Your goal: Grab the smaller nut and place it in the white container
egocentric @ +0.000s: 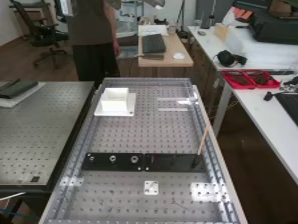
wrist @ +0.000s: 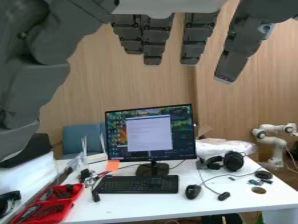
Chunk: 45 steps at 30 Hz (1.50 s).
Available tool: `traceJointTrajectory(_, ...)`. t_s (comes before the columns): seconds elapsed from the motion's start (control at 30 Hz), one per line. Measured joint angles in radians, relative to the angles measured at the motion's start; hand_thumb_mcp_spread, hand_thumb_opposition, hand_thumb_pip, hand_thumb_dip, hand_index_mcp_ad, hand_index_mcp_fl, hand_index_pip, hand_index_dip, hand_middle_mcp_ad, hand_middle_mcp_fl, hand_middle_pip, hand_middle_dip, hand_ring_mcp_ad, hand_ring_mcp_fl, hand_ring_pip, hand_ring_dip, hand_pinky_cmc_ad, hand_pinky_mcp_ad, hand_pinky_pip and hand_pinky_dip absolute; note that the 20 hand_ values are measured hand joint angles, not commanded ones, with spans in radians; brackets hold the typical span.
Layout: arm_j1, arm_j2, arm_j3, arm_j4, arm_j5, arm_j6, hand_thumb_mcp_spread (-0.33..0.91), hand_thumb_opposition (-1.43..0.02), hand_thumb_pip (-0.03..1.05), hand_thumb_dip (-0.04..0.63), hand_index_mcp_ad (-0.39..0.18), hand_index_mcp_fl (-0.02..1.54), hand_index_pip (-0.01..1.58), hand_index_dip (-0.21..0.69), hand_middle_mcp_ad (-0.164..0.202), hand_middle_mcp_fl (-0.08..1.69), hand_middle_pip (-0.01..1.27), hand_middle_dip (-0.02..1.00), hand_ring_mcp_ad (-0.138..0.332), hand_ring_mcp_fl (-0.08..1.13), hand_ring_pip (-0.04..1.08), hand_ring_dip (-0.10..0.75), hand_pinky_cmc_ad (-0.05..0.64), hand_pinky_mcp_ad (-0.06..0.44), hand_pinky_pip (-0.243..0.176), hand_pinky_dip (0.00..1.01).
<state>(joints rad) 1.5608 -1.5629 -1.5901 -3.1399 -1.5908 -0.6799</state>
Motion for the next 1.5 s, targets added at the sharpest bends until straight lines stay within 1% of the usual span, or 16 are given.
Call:
traceJointTrajectory(0.8, -0.006, -0.005, 0.0, 0.004, -0.008, 0.005, 0.29, -0.7, 0.28, 0.03, 0.0, 0.01, 0.07, -0.026, -0.002, -0.01, 0.15, 0.17, 0.12, 0.0, 0.16, 0.012, 0.379, 0.297, -0.089, 0.5)
traceJointTrajectory(0.87, -0.007, -0.007, 0.001, 0.003, -0.01, 0.007, 0.29, -0.7, 0.28, 0.03, 0.002, 0.01, 0.07, -0.03, 0.005, -0.01, 0.15, 0.17, 0.138, 0.0, 0.16, 0.012, 0.379, 0.293, -0.089, 0.5)
traceJointTrajectory(1.5, -0.004, -0.008, 0.002, 0.004, -0.014, 0.001, 0.29, -0.7, 0.28, 0.03, 0.002, 0.01, 0.07, -0.026, 0.007, -0.01, 0.15, 0.17, 0.138, 0.0, 0.16, 0.012, 0.379, 0.293, -0.089, 0.5)
